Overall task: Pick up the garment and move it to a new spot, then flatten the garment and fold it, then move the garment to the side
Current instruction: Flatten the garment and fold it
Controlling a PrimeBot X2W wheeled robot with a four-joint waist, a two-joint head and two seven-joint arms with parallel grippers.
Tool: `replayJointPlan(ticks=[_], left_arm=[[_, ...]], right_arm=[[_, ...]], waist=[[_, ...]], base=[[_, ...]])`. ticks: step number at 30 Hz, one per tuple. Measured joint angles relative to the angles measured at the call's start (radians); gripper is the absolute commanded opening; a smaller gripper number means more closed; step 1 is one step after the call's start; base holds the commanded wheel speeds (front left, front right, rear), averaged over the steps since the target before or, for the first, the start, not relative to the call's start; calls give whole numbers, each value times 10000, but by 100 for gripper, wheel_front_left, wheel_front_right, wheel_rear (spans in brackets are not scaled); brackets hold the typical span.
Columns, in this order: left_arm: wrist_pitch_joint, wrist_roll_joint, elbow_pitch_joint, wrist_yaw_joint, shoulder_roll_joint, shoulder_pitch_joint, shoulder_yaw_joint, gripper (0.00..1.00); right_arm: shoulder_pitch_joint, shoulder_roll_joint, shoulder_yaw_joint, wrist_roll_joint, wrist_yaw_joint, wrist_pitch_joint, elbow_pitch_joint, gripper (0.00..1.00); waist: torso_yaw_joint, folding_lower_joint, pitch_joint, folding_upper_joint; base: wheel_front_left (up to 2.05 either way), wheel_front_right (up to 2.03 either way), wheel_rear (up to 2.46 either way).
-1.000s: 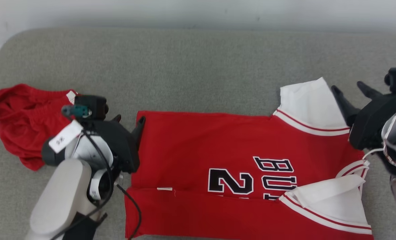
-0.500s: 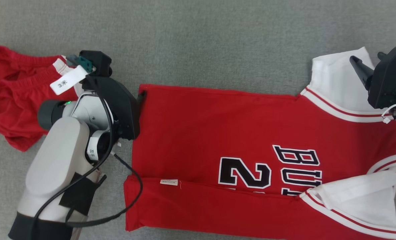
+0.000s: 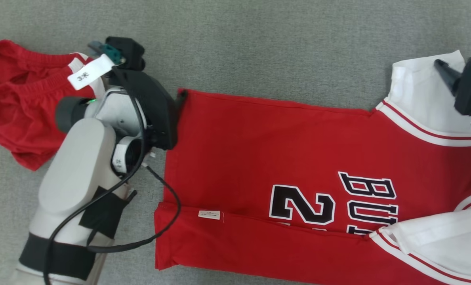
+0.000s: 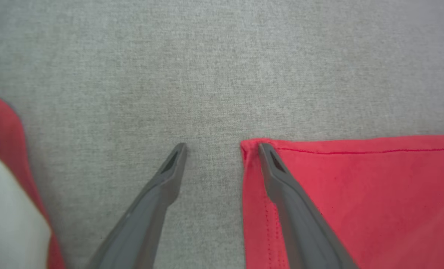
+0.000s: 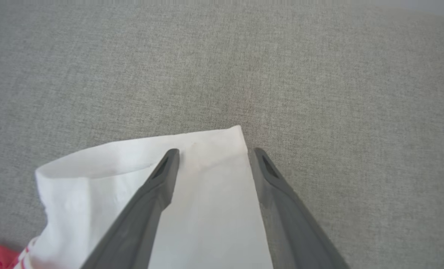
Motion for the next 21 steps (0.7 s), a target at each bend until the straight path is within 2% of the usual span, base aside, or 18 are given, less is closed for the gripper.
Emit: replayJointPlan(ticks=[3,13,14,16,18,19,20,21], left_arm=[[13,-155,50,-222,-171,-108,-182,100],[-4,-211,259,-399,-305,-267,-408,100],[-4,-226,272,-401,-311,-281,-416,100],[-15,-226,295,-472,-314,-295,-424,100],[-17,-240,318,-474,-324,-309,-433,100],[-29,-242,328,-474,-328,-312,-435,100],[-63,-253,345,-476,-330,-312,-443,100],[-90,-272,364,-483,-330,-313,-447,100]], right_arm=[[-159,-136,-176,-4,-138,-6,251,100],[-471,-186,-184,-176,-268,-192,961,100],[-501,-186,-203,-176,-339,-224,1018,84],[-541,-186,-238,-194,-441,-351,1108,86],[-613,-194,-265,-196,-472,-366,1170,72],[-619,-194,-265,-205,-500,-376,1179,67],[-617,-192,-263,-219,-518,-403,1210,67],[-616,-192,-255,-226,-518,-412,1235,46]], waist=[[95,0,19,0],[304,-1,104,-2],[314,-1,109,-2],[328,-1,113,-1],[339,-1,114,-1],[343,0,114,-2],[347,-1,112,-1],[349,-1,110,-2]], base=[[0,0,0],[0,0,0],[0,0,0],[0,0,0],[0,0,0],[0,0,0],[0,0,0],[0,0,0]])
